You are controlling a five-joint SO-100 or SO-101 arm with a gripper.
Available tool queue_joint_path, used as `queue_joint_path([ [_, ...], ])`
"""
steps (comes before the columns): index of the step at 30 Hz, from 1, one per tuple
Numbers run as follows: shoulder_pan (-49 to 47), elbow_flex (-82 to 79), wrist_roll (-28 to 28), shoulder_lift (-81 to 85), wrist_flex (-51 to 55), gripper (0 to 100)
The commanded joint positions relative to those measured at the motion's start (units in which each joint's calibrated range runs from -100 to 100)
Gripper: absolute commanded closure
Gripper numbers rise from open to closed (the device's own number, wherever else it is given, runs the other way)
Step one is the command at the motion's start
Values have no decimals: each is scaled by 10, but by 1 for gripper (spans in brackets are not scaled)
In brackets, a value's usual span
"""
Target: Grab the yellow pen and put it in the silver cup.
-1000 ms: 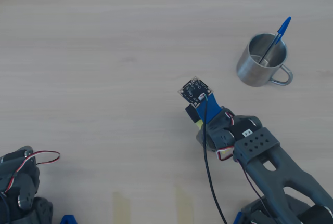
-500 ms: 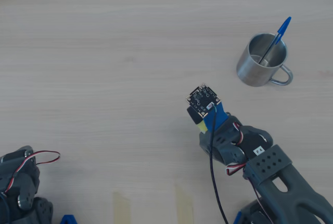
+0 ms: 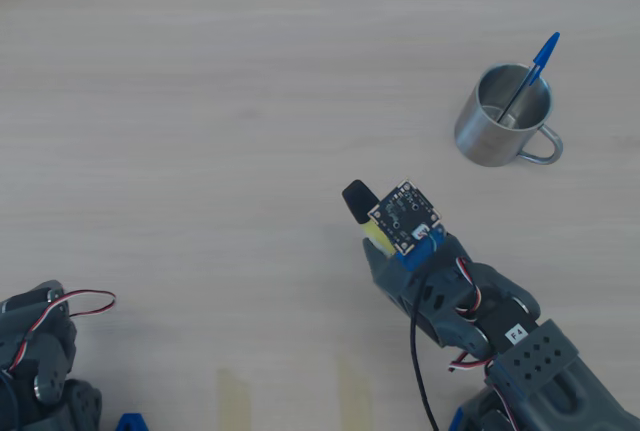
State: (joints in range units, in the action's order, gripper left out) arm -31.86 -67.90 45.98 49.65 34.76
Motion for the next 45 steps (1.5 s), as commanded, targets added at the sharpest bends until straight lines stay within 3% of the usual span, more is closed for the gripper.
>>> queue_joint_path([
  [1,-10,-1,2,39,-24,87],
  [23,-34,-82,58,142,-283,87],
  [45,-5,-83,114,147,-388,87],
])
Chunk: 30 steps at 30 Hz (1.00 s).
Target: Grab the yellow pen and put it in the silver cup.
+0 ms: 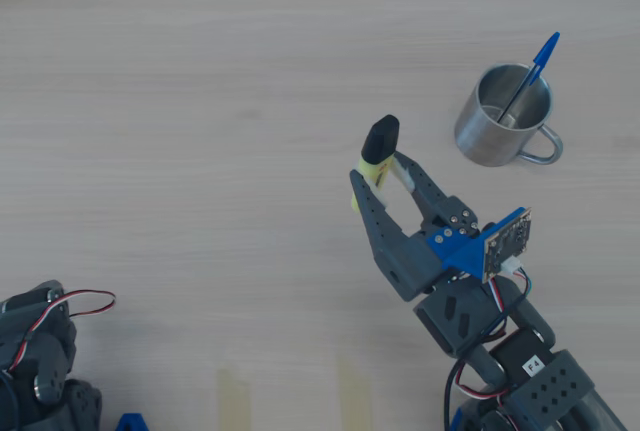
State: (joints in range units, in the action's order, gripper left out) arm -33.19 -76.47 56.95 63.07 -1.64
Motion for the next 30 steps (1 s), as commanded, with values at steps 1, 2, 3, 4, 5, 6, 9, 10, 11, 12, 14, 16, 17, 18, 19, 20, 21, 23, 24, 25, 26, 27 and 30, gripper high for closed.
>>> queue_joint_path([
  [1,11,2,6,13,-29,87],
  [2,13,2,9,13,-32,87],
  [3,13,2,15,13,-35,87],
  [4,13,2,21,13,-36,87],
  [5,13,2,28,13,-36,87],
  [6,14,2,32,13,-36,87],
  [9,20,2,34,13,-36,87],
  [10,22,3,34,13,-36,87],
  [11,23,3,34,13,-36,87],
  [12,25,4,34,13,-37,87],
  [14,39,9,34,13,-37,87],
  [16,47,11,34,13,-41,87],
  [17,52,10,34,13,-50,87],
  [18,57,9,34,13,-62,87],
  [19,63,8,34,13,-73,87],
  [20,67,7,34,13,-84,87],
  [21,70,7,34,13,-91,87],
  [23,80,8,34,13,-99,87],
  [24,84,10,34,13,-101,87],
  [25,88,10,34,13,-102,87],
  [26,93,11,34,13,-102,87],
  [27,98,11,34,13,-102,87],
  [30,119,11,33,12,-102,87],
])
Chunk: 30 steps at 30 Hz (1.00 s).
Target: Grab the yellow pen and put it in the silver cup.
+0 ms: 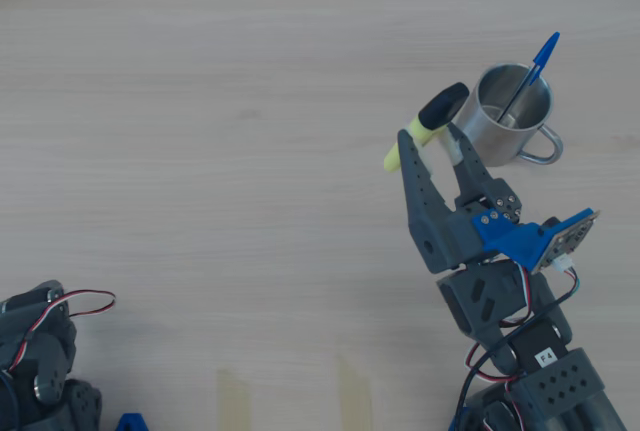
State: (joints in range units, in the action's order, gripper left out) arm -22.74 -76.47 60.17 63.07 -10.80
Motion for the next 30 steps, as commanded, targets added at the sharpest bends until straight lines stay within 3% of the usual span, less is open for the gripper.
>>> queue_joint_path([
  [1,22,11,1,12,-11,87],
  [30,132,65,1,3,-12,87],
])
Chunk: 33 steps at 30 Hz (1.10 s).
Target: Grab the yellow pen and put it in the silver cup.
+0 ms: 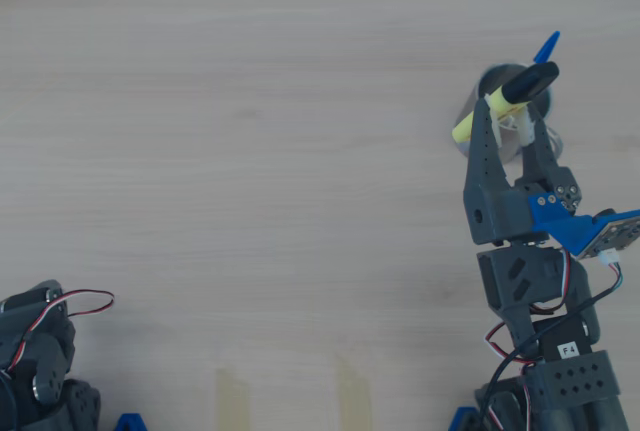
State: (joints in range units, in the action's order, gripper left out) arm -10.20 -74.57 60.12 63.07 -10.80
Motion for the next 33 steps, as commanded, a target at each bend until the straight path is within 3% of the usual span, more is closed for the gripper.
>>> queue_joint_path([
  [1,8,50,2,3,-12,87],
  [17,44,74,2,-1,-12,87],
  [33,93,163,-3,-160,-12,87],
])
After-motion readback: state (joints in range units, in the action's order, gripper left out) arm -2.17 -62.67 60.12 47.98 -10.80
